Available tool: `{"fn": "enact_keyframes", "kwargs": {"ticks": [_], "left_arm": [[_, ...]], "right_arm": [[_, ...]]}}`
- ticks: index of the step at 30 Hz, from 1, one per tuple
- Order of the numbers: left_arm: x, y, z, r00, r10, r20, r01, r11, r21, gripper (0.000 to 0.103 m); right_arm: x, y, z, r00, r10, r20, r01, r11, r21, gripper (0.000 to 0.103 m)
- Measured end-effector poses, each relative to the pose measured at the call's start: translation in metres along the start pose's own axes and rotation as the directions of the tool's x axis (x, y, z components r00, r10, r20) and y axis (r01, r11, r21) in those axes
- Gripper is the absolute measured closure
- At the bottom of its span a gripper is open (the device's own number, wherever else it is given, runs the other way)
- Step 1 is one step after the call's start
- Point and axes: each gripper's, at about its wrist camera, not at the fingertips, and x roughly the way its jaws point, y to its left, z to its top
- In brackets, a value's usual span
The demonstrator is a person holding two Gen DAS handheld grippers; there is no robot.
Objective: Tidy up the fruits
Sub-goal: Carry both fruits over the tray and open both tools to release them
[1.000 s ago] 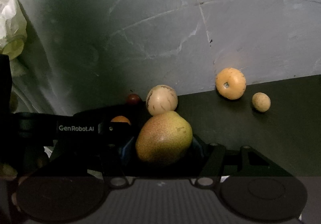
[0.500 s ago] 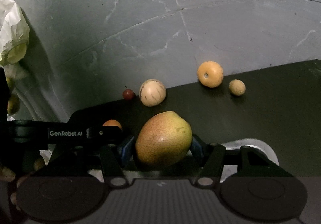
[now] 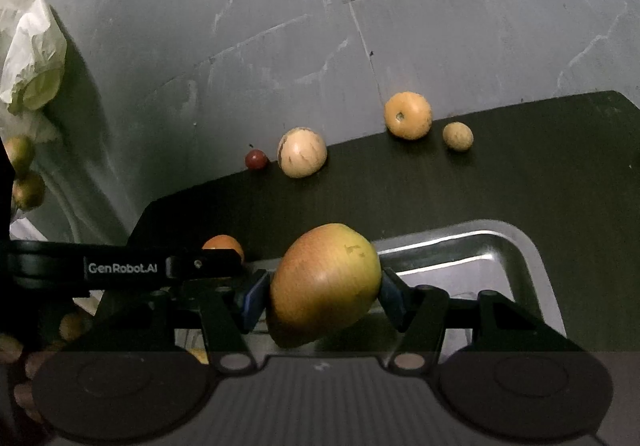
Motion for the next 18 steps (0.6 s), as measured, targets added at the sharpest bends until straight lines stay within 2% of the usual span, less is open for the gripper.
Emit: {"fn": "enact_keyframes", "kwargs": {"ticks": [18], "left_arm": [[-0.005,0.008,-0.023,0.999,-0.009,-0.045,0.011,0.999,0.044,0.07]], "right_arm": [[0.004,0.003,-0.023,1.0,-0.017,-0.02,0.017,1.0,0.001,0.041]]}}
